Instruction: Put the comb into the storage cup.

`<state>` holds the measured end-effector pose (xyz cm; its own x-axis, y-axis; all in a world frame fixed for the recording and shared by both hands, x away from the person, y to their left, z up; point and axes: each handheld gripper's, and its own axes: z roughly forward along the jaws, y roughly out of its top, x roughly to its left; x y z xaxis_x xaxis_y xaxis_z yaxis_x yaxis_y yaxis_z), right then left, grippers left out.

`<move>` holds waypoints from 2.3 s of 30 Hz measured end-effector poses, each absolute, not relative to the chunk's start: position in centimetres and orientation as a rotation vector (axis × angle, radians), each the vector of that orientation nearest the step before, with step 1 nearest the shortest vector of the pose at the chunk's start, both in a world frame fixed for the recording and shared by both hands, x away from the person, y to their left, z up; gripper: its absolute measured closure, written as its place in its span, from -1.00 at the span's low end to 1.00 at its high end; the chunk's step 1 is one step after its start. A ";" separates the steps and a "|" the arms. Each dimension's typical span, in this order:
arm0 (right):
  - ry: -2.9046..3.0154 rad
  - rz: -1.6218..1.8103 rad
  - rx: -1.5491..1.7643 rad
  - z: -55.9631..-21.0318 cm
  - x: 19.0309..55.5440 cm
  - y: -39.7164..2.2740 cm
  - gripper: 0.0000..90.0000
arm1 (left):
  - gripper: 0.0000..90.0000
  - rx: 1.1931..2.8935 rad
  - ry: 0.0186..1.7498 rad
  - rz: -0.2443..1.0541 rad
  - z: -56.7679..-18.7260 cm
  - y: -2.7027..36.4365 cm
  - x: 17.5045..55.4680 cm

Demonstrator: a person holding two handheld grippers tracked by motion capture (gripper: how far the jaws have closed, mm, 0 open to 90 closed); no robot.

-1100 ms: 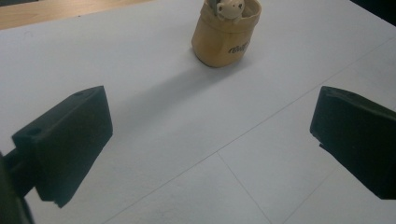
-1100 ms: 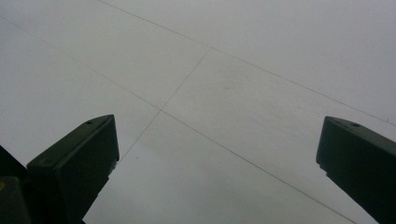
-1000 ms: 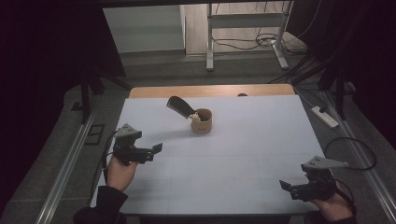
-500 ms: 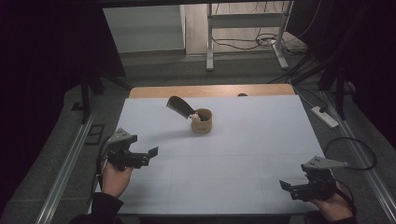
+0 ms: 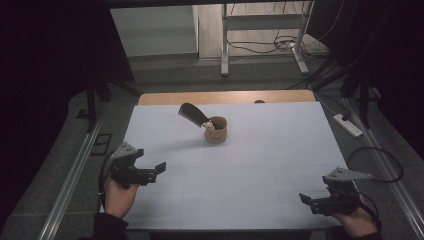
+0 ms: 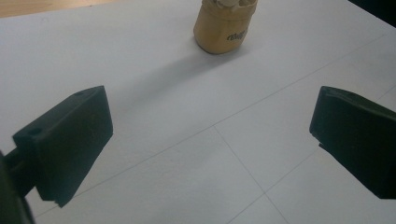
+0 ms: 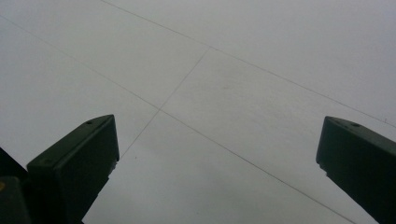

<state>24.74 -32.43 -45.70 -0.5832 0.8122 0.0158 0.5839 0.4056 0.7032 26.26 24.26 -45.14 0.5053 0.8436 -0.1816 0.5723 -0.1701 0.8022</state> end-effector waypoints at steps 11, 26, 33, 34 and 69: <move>2.340 0.967 1.207 -45.7 24.7 -32.4 -1.00 | -1.00 1.873 1.186 0.392 -45.3 24.7 25.2; 2.341 0.963 1.207 -45.7 24.7 -32.4 -1.00 | -1.00 1.861 1.209 0.406 -45.3 25.7 23.6; 2.342 0.962 1.206 -45.7 24.7 -32.4 -1.00 | -1.00 1.852 1.224 0.408 -45.4 26.3 22.7; 2.341 0.962 1.206 -45.7 24.8 -32.4 -1.00 | -1.00 1.848 1.228 0.408 -45.4 26.4 22.6; 2.338 0.952 1.215 -45.7 24.8 -32.4 -1.00 | -1.00 1.822 1.284 0.425 -46.3 28.5 17.9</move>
